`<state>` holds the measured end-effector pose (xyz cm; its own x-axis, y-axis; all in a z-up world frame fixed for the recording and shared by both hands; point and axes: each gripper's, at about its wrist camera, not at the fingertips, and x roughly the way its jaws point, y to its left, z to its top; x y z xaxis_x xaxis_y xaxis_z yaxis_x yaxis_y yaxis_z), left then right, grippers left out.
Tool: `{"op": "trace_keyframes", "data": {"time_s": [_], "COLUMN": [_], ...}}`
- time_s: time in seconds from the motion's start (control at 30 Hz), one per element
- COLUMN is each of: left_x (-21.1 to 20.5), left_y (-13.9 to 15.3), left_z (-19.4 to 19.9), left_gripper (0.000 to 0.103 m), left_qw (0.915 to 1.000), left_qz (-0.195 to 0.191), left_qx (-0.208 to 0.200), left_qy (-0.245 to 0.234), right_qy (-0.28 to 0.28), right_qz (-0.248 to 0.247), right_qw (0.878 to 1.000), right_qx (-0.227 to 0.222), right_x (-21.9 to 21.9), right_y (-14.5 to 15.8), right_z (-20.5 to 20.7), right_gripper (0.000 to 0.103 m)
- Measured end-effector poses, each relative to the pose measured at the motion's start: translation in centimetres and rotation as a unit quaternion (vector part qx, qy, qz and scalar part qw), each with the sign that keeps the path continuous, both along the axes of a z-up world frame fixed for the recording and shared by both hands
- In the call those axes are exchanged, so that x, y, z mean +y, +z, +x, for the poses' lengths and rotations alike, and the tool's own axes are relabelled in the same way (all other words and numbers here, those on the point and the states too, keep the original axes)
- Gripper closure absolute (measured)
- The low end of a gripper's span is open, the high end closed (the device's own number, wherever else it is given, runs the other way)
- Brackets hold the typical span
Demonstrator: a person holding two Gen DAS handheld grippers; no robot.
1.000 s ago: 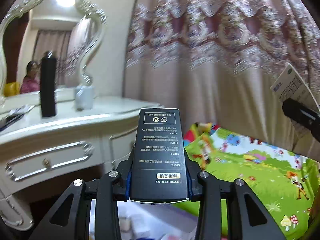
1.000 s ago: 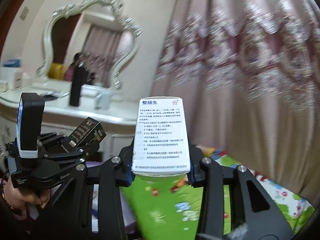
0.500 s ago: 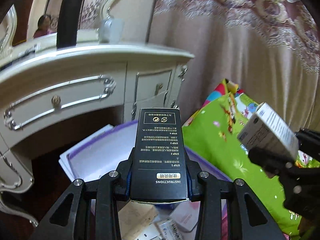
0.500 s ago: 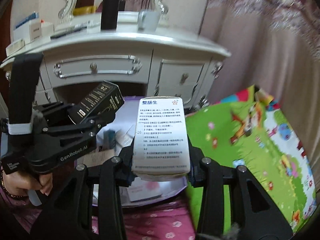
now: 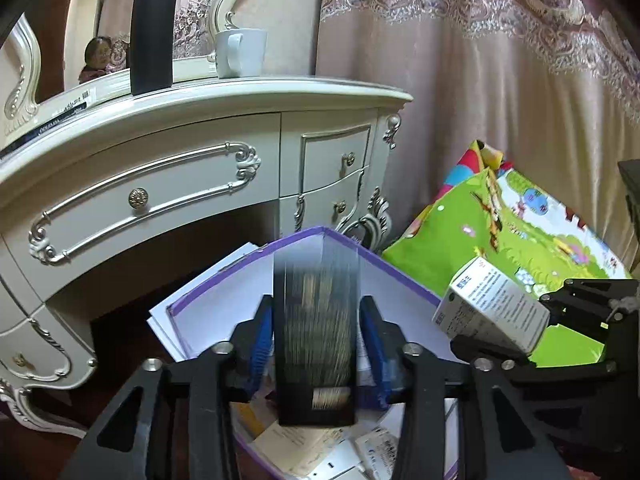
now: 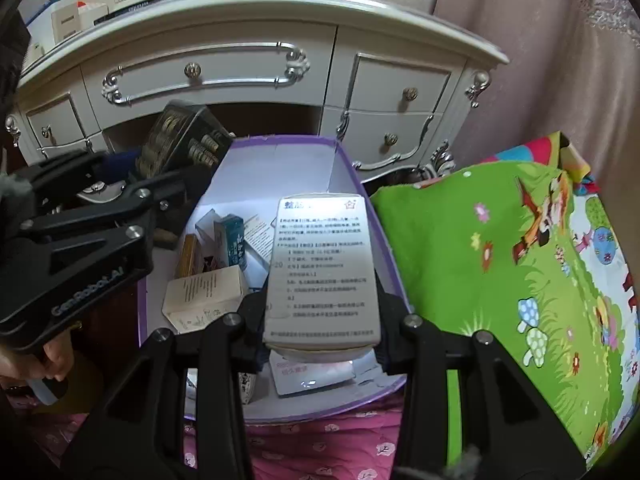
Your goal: Organize rigid objects
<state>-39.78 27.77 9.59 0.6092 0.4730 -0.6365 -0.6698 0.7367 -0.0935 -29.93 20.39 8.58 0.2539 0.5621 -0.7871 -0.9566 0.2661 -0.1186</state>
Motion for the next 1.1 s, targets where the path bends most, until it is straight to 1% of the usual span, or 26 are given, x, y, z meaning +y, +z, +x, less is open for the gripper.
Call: {"op": "trace_keyframes", "data": {"time_s": [0.03, 0.1, 0.13, 0.17, 0.2, 0.23, 0.27, 0.33, 0.37, 0.4, 0.43, 0.47, 0.5, 0.53, 0.57, 0.6, 0.63, 0.67, 0.7, 0.73, 0.77, 0.8, 0.87, 0.9, 0.97, 1.1], "left_x": [0.0, -0.2, -0.4, -0.7, -1.0, -1.0, -0.9, -0.7, -0.7, -0.9, -1.2, -1.7, -2.4, -3.0, -3.3, -3.3, -3.2, -2.9, -2.6, -2.4, -2.2, -2.0, -1.4, -1.1, -0.4, 0.4], "left_y": [0.2, 0.7, 1.0, 1.5, 2.1, 2.4, 2.8, 3.3, 3.4, 3.8, 4.1, 4.4, 4.8, 5.0, 5.0, 5.1, 5.0, 4.8, 4.6, 4.4, 4.2, 3.8, 2.6, 2.0, 1.1, -0.5], "left_z": [0.0, -0.3, -0.2, -0.3, -0.6, -0.6, -0.8, -0.8, -0.7, -0.5, -0.2, 0.1, 0.6, 0.8, 0.9, 0.9, 1.0, 1.0, 1.0, 0.9, 1.0, 1.2, 2.1, 2.3, 2.5, 2.3], "left_gripper": [0.043, 0.019, 0.014, 0.010, 0.009, 0.007, 0.001, 0.000, 0.000, 0.000, 0.000, 0.000, 0.000, 0.000, 0.000, 0.000, 0.000, 0.000, 0.000, 0.000, 0.000, 0.000, 0.000, 0.000, 0.000, 0.000], "left_qw": [1.0000, 1.0000, 0.9998, 0.9994, 0.9988, 0.9985, 0.9987, 0.9992, 0.9993, 0.9987, 0.9967, 0.9919, 0.9822, 0.9763, 0.9732, 0.9753, 0.9816, 0.9878, 0.9938, 0.9959, 0.9970, 0.9971, 0.9949, 0.9943, 0.9934, 0.9927], "left_qz": [-0.002, 0.007, 0.017, 0.033, 0.047, 0.051, 0.048, 0.031, 0.031, 0.050, 0.077, 0.113, 0.162, 0.186, 0.198, 0.191, 0.166, 0.136, 0.094, 0.071, 0.052, 0.039, 0.013, 0.002, -0.008, -0.033], "left_qx": [-0.001, -0.006, -0.005, -0.005, -0.009, -0.014, -0.020, -0.023, -0.021, -0.005, 0.013, 0.036, 0.062, 0.074, 0.081, 0.082, 0.080, 0.073, 0.059, 0.048, 0.043, 0.049, 0.084, 0.094, 0.108, 0.112], "left_qy": [-0.003, -0.002, -0.002, 0.004, 0.010, 0.009, 0.003, -0.007, -0.007, 0.006, 0.023, 0.045, 0.072, 0.083, 0.085, 0.076, 0.051, 0.024, -0.011, -0.027, -0.038, -0.044, -0.053, -0.051, -0.036, -0.029], "right_qy": [0.001, 0.007, 0.011, 0.009, 0.004, 0.002, 0.000, -0.001, 0.000, 0.002, 0.008, 0.012, 0.013, 0.012, 0.010, 0.008, 0.002, -0.002, -0.007, -0.014, -0.016, -0.017, -0.019, -0.019, -0.016, -0.009], "right_qz": [-0.002, -0.008, -0.011, -0.012, -0.013, -0.013, -0.011, -0.006, -0.005, -0.006, -0.008, -0.011, -0.013, -0.015, -0.015, -0.014, -0.014, -0.014, -0.016, -0.020, -0.022, -0.023, -0.029, -0.033, -0.041, -0.055], "right_qw": [1.000, 1.000, 0.999, 0.999, 0.999, 0.999, 0.999, 0.999, 0.999, 0.999, 0.999, 0.999, 0.999, 0.999, 0.999, 0.999, 0.998, 0.998, 0.997, 0.997, 0.997, 0.997, 0.998, 0.998, 0.998, 0.997], "right_qx": [0.004, 0.018, 0.033, 0.037, 0.041, 0.046, 0.046, 0.041, 0.039, 0.036, 0.038, 0.041, 0.042, 0.044, 0.048, 0.051, 0.060, 0.065, 0.070, 0.074, 0.073, 0.071, 0.060, 0.056, 0.051, 0.049], "right_x": [0.2, 0.4, 0.6, 0.7, 0.6, 0.6, 0.4, -0.1, -0.2, -0.4, -0.7, -0.9, -0.9, -1.2, -1.4, -1.5, -1.7, -1.9, -2.0, -2.2, -2.3, -2.4, -2.6, -2.6, -2.5, -2.4], "right_y": [-0.2, -0.4, -0.6, -0.6, -0.7, -0.6, -0.5, -0.2, -0.1, 0.0, 0.1, 0.1, 0.0, 0.0, 0.1, 0.1, 0.1, 0.0, 0.0, -0.1, -0.1, 0.0, -0.1, -0.1, -0.4, -1.2], "right_z": [0.0, -0.1, 0.0, 0.0, 0.0, 0.1, 0.0, -0.1, -0.1, -0.2, -0.3, -0.4, -0.4, -0.4, -0.3, -0.2, 0.0, 0.1, 0.3, 0.5, 0.6, 0.6, 0.5, 0.3, 0.0, -0.6], "right_gripper": [0.060, 0.059, 0.059, 0.052, 0.046, 0.030, 0.019, 0.014, 0.013, 0.012, 0.012, 0.012, 0.012, 0.012, 0.012, 0.012, 0.012, 0.012, 0.012, 0.012, 0.012, 0.012, 0.012, 0.012, 0.012, 0.012]}}
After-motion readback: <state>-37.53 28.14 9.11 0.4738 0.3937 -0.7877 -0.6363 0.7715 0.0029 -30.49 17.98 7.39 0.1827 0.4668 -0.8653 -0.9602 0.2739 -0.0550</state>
